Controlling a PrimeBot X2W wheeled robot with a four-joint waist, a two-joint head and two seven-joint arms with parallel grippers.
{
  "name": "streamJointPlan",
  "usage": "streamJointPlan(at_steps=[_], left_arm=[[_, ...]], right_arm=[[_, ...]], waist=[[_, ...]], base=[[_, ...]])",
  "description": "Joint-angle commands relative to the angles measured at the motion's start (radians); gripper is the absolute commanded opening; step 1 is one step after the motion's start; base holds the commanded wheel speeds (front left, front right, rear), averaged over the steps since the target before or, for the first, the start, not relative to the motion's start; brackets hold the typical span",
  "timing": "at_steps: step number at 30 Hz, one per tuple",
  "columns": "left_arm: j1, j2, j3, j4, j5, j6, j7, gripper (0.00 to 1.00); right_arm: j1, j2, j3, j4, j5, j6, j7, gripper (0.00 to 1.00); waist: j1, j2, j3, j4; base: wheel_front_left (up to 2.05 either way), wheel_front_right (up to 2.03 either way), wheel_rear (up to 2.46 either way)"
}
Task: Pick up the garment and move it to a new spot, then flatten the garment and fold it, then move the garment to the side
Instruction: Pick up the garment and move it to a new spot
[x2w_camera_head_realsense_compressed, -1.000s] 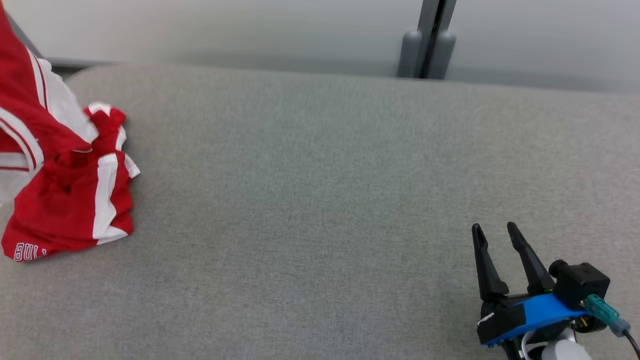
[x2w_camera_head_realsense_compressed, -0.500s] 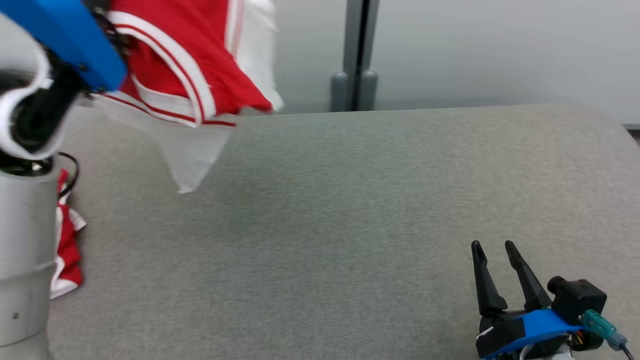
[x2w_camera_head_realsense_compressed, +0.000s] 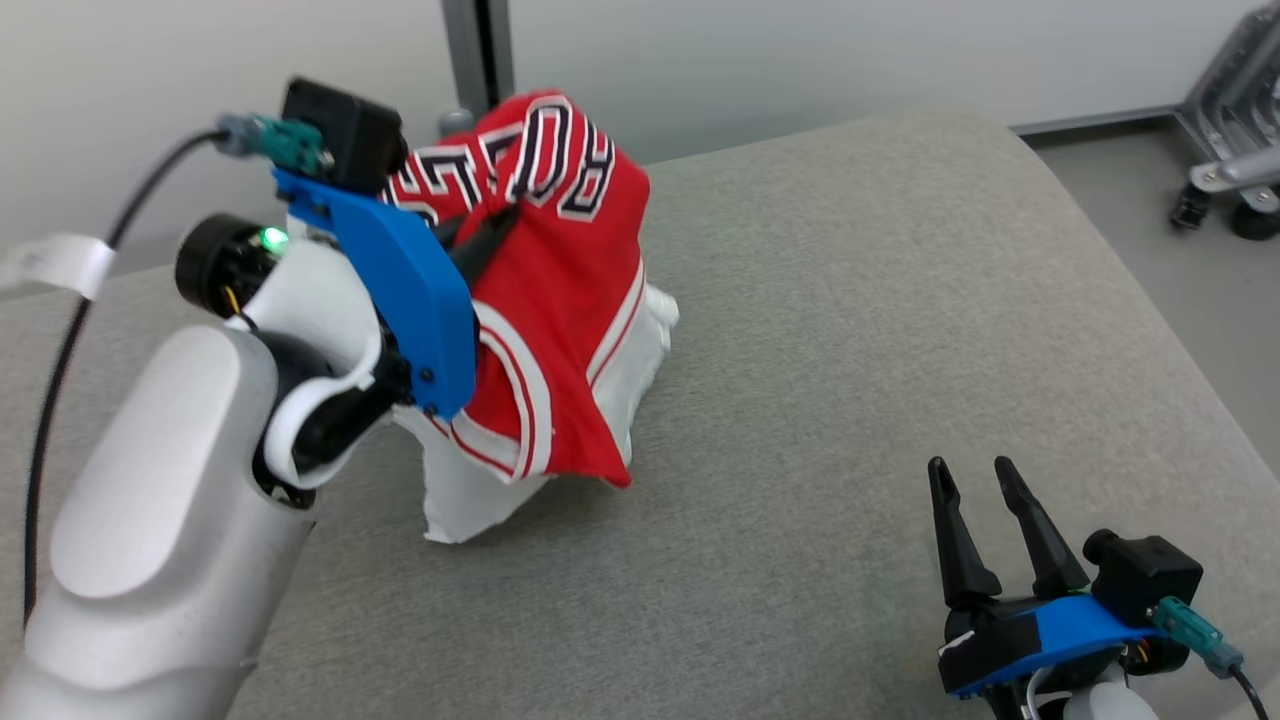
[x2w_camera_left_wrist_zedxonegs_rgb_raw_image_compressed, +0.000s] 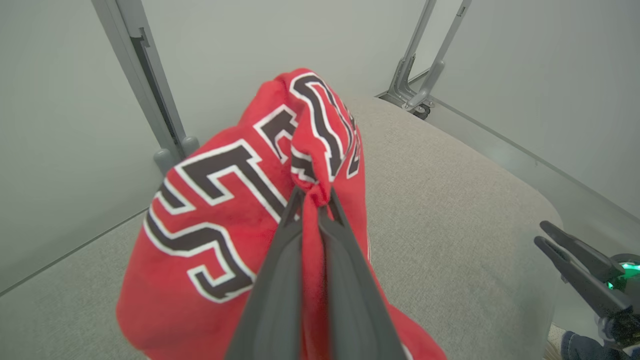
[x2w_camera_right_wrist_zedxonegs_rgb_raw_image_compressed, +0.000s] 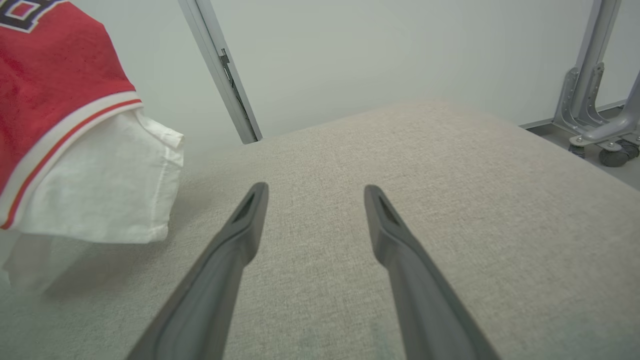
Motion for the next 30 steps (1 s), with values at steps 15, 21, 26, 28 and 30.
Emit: streamJointPlan(at_steps=[15, 21, 26, 28, 30], left_arm=[[0.146, -0.068, -0.134, 0.335, 0.047, 0.038, -0.428, 1.00], [0.223, -0.143, -0.035, 0.387, -0.001, 0.115, -0.656, 1.00], [0.314, -0.155, 0.012, 0.371, -0.018, 0.134, -0.802, 1.00], [0.351, -0.149, 0.025, 0.356, -0.018, 0.139, -0.850, 1.00], [0.392, -0.145, 0.039, 0.335, -0.023, 0.137, -0.887, 1.00]], right_arm=[[-0.032, -0.005, -0.012, 0.015, 0.010, 0.000, -0.013, 1.00], [-0.003, -0.005, -0.039, 0.014, -0.011, 0.000, -0.014, 1.00], [0.014, -0.005, -0.063, 0.007, -0.035, 0.000, -0.010, 1.00], [0.025, -0.005, -0.073, 0.001, -0.044, 0.000, -0.003, 1.00], [0.035, -0.005, -0.083, -0.004, -0.049, 0.000, 0.004, 1.00]], waist=[[-0.0001, -0.0001, 0.025, 0.003], [-0.0001, -0.0001, -0.013, 0.065], [-0.0001, -0.0001, -0.056, 0.120], [-0.0001, -0.0001, -0.070, 0.142], [-0.0001, -0.0001, -0.082, 0.165]], base=[[0.00, 0.00, 0.00], [0.00, 0.00, 0.00], [0.00, 0.00, 0.00], [0.00, 0.00, 0.00], [0.00, 0.00, 0.00]])
